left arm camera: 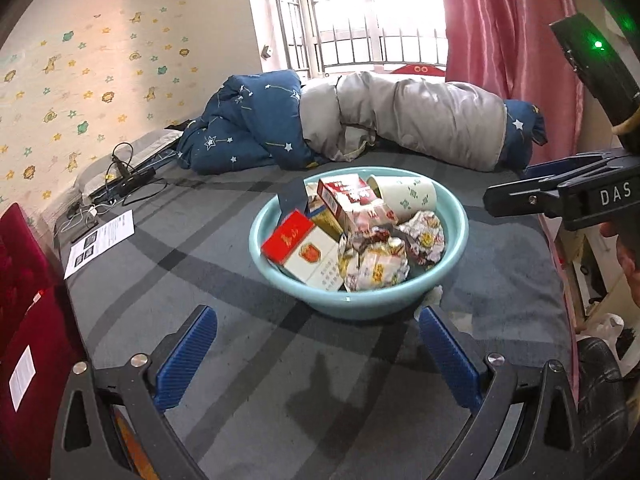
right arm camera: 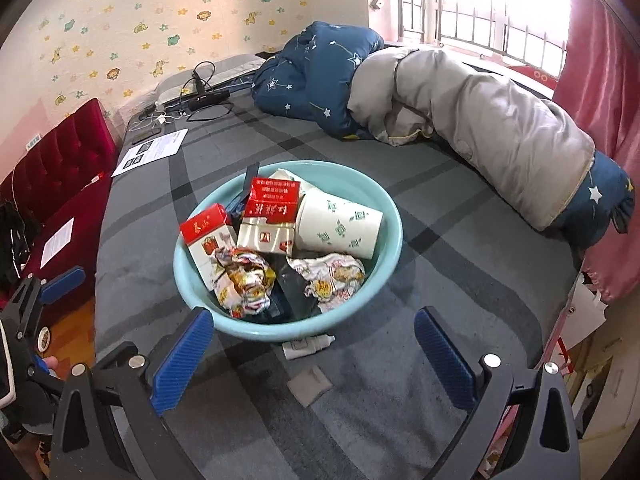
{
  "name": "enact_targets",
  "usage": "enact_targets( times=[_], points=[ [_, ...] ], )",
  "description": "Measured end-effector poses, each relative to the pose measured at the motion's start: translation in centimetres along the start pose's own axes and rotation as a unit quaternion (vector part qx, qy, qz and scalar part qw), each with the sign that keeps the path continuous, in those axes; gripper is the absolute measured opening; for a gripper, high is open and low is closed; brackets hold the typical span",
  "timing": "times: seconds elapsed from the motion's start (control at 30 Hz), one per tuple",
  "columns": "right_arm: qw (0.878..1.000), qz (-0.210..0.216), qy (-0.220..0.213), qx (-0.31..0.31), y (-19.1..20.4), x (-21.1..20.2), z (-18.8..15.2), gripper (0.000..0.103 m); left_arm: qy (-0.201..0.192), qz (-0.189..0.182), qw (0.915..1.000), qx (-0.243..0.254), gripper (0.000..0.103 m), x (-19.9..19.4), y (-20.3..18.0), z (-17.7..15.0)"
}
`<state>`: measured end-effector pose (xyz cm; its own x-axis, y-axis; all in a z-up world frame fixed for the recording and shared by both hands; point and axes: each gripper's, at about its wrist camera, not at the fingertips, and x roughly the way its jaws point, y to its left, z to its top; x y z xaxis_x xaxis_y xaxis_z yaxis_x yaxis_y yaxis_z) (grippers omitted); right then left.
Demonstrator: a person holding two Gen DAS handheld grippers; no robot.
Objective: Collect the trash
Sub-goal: 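Withdraw both tools from the basin toward the white bottle and tan pad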
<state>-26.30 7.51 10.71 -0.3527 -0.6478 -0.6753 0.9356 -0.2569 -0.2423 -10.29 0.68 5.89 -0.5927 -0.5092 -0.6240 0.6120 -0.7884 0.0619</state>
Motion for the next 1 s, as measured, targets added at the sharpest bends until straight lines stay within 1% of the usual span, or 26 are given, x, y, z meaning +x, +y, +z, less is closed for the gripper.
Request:
enact_targets(
  times=[0.3,0.4,0.5,0.73,1.0],
  points=[
    [0.999,-0.012,-0.022,-0.02,0.1,0.0,-3.4,0.103,0.012,0.007,0.9998,-0.011,0.103,0.7,-0.8,-3.6],
    [0.999,-0.019,-0.022,-0.03,0.3,0.5,-4.5,0.103,0.012,0.005,0.9998,-0.013,0.103,0.8,-1.2,-4.5],
    [1.0,-0.011,-0.011,-0.019,-0.2,1.3,-5.5,0.103,0.023,-0.008,0.9996,-0.014,0.103,1.3,-1.8,-5.2],
    [1.0,-0.012,0.004,-0.012,-1.2,2.5,-6.8,0.103,0.039,-0.019,0.9991,0.003,0.103,2.5,-3.5,-6.0],
    [1.0,-0.008,0.013,-0.01,-2.1,3.0,-6.8,0.103,0.049,-0.037,0.998,0.014,0.103,3.5,-5.1,-5.6]
  ],
)
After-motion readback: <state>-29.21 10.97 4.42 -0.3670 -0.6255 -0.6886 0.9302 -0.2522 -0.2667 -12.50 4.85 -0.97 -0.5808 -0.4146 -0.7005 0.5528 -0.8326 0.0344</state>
